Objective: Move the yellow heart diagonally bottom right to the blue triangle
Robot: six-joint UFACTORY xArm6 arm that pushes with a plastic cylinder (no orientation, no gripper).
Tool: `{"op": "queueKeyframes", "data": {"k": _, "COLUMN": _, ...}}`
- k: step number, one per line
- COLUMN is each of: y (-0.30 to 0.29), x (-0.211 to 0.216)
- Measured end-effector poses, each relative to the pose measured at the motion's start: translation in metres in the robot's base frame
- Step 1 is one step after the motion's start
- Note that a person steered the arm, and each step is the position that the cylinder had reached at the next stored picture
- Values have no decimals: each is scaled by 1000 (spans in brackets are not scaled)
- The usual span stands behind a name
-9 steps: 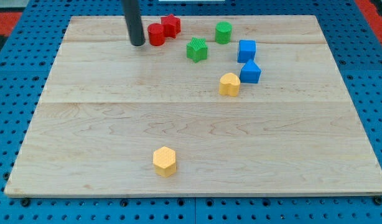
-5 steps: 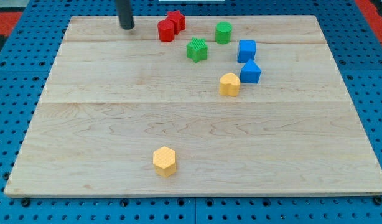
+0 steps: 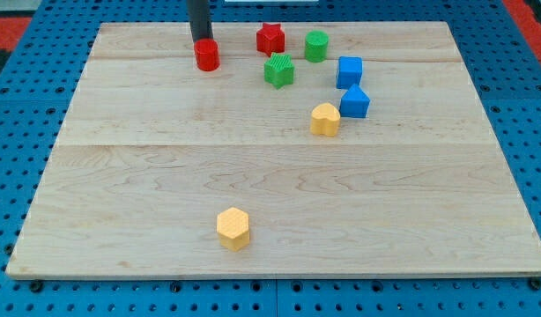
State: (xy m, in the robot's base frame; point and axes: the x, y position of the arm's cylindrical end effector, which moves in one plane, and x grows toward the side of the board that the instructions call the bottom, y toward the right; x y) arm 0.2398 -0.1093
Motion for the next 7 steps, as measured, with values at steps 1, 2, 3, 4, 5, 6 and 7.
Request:
{"op": "queueKeyframes", "data": {"k": 1, "y": -20, "x": 21}}
{"op": "queueKeyframes", "data": {"k": 2, "y": -76, "x": 49}}
{"op": "queueKeyframes", "data": {"k": 3, "y": -21, "x": 60}}
{"op": "queueKeyframes", "data": {"k": 4, "y": 34, "x": 53}}
{"op": "queueKeyframes", "data": {"k": 5, "y": 85, "x": 59}}
{"op": "queueKeyframes", "data": {"k": 6, "y": 111, "x": 156}}
{"op": "queueKeyframes", "data": {"k": 7, "y": 200, "x": 172}}
